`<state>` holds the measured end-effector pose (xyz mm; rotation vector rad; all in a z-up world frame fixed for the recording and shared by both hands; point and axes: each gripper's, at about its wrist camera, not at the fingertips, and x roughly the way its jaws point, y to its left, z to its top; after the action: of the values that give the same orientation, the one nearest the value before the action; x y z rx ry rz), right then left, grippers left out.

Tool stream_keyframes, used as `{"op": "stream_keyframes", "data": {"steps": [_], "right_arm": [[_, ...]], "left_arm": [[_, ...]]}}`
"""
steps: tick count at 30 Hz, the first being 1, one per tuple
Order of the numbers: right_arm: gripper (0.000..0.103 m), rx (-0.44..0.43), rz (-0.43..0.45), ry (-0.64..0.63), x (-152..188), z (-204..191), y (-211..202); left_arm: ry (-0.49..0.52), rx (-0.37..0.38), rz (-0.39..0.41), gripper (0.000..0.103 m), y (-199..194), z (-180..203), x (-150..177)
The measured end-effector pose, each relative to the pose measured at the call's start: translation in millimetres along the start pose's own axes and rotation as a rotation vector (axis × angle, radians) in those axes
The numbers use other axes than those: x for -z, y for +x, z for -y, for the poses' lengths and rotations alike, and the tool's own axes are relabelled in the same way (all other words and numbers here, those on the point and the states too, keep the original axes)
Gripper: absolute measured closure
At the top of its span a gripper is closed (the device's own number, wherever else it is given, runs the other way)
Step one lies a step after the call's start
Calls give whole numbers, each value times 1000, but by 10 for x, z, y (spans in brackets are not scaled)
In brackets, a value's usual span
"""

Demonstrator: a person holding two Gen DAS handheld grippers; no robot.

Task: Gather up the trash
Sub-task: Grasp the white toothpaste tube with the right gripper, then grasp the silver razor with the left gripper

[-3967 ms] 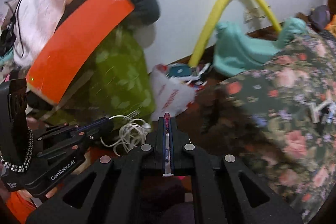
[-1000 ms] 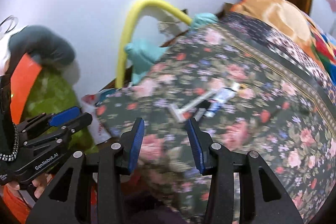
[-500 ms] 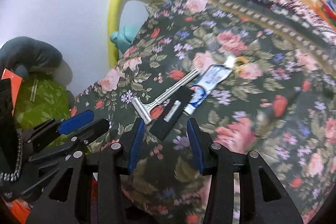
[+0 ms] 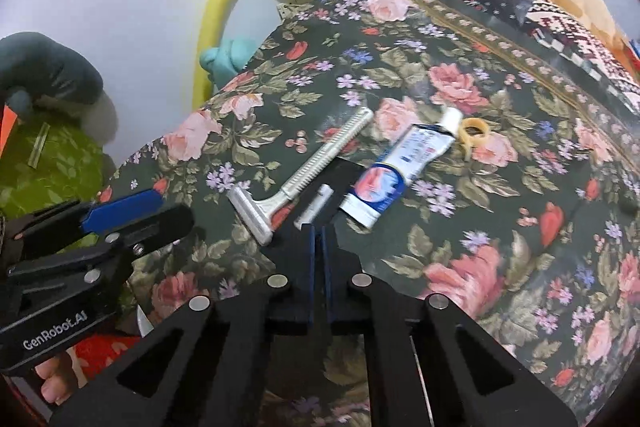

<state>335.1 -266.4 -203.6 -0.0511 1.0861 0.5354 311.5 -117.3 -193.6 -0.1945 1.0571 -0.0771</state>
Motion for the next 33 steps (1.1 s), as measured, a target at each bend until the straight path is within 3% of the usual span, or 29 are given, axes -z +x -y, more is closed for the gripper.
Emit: {"op": "stream_keyframes", "data": {"steps": [10, 14, 15, 21, 31, 33], "right_arm": [[99, -12, -10, 114, 2, 402, -183], [88, -46, -11, 210, -110, 619, -127], [88, -36, -1, 225, -153, 654, -103], [88, -51, -8, 289, -377, 723, 182], [88, -77, 16, 272, -460, 625, 413], [93, -70, 25, 251, -481, 600, 413]], "left_arm": [[-20, 19, -24, 67, 325, 209, -116], [-61, 16, -29, 75, 383, 189, -89], [-64, 18, -32, 80, 396, 188, -81], [-94, 49, -33, 85, 406, 149, -69], [-123, 17, -1, 88, 253, -61, -70], [-122, 10, 10, 92, 189, -84, -68]]}}
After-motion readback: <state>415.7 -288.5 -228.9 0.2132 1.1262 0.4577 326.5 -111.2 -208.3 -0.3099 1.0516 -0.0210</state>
